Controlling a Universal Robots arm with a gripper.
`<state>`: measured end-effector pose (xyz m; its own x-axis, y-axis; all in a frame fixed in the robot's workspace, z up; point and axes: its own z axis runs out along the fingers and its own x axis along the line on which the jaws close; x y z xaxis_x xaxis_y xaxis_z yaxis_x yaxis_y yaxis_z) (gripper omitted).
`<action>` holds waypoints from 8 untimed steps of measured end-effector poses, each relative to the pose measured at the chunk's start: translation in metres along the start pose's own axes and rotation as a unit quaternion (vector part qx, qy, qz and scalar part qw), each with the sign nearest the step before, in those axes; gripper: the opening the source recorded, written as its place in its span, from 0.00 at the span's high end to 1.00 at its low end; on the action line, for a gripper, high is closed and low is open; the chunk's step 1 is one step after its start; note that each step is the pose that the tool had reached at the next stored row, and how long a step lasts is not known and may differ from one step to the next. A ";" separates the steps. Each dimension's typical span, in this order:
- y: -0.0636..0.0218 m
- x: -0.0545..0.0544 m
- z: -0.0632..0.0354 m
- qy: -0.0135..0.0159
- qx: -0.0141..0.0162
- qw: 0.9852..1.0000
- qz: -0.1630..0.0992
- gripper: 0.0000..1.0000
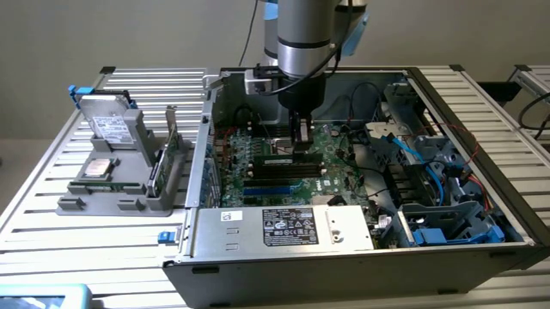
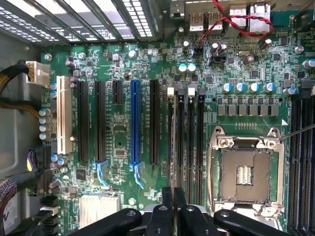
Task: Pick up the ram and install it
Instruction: 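Insert the ram into the slot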
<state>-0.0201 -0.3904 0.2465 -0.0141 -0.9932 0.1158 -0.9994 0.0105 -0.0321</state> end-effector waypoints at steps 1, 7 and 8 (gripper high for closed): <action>0.0000 0.000 0.0005 0.000 0.000 1.000 0.000 0.87; 0.0000 0.000 0.0069 0.003 0.000 1.000 0.000 0.87; 0.0001 0.000 0.0072 0.004 0.000 1.000 0.000 0.87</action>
<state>-0.0199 -0.3910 0.2393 -0.0142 -0.9923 0.1229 -0.9994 0.0103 -0.0321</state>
